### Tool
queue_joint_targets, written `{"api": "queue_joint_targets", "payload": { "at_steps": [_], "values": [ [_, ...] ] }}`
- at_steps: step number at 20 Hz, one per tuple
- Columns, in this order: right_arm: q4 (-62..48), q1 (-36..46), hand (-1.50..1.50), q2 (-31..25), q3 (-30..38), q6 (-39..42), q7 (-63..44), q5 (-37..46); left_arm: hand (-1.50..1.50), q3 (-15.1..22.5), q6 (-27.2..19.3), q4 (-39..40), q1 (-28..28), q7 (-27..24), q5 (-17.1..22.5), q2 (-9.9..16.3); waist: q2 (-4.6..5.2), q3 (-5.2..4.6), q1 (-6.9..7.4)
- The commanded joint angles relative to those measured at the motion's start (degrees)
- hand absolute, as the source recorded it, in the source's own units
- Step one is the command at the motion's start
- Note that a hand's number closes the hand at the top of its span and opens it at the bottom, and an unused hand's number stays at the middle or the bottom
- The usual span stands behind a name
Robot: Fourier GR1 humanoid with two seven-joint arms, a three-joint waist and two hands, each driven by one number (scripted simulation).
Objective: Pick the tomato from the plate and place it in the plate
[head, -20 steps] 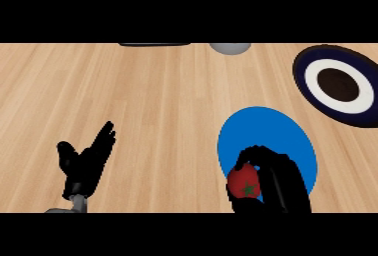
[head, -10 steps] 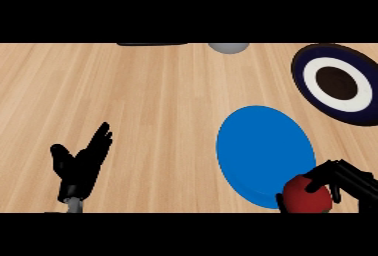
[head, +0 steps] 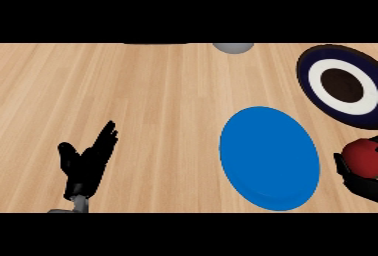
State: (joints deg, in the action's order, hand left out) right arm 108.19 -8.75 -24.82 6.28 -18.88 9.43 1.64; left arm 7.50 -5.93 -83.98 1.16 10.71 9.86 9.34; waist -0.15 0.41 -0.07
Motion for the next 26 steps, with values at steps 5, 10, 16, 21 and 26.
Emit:
{"api": "queue_joint_targets", "payload": {
  "at_steps": [5,10,16,21,26],
  "values": [
    [-31.17,16.5,1.5,-2.55,13.86,1.15,14.45,-5.97,0.0,-0.07,1.01,3.36,-2.13,1.56,-0.25,-0.32,0.66,-0.26,1.23],
    [-53.15,29.89,1.5,-7.2,16.3,5.45,22.01,-6.19,0.0,0.41,-0.69,4.36,-4.62,2.61,-1.44,-2.27,0.72,-0.27,1.53],
    [-73.92,41.75,1.5,-11.13,18.1,5.74,29.63,-3.6,0.0,0.45,2.77,2.08,-0.73,0.92,-0.13,-0.66,1.19,-0.18,3.46],
    [-83.78,48.33,1.5,-15.99,19.68,6.85,31.63,-2.67,0.0,0.44,2.31,3.15,-3.46,1.8,-0.99,-0.86,1.59,-0.1,4.01],
    [-88.88,48.92,-1.5,-17.11,8.93,7.87,21.14,8.07,0.0,1.73,3.99,3.79,-3.98,-0.28,-1.14,-1.38,2.7,-0.14,6.44]
  ]
}}
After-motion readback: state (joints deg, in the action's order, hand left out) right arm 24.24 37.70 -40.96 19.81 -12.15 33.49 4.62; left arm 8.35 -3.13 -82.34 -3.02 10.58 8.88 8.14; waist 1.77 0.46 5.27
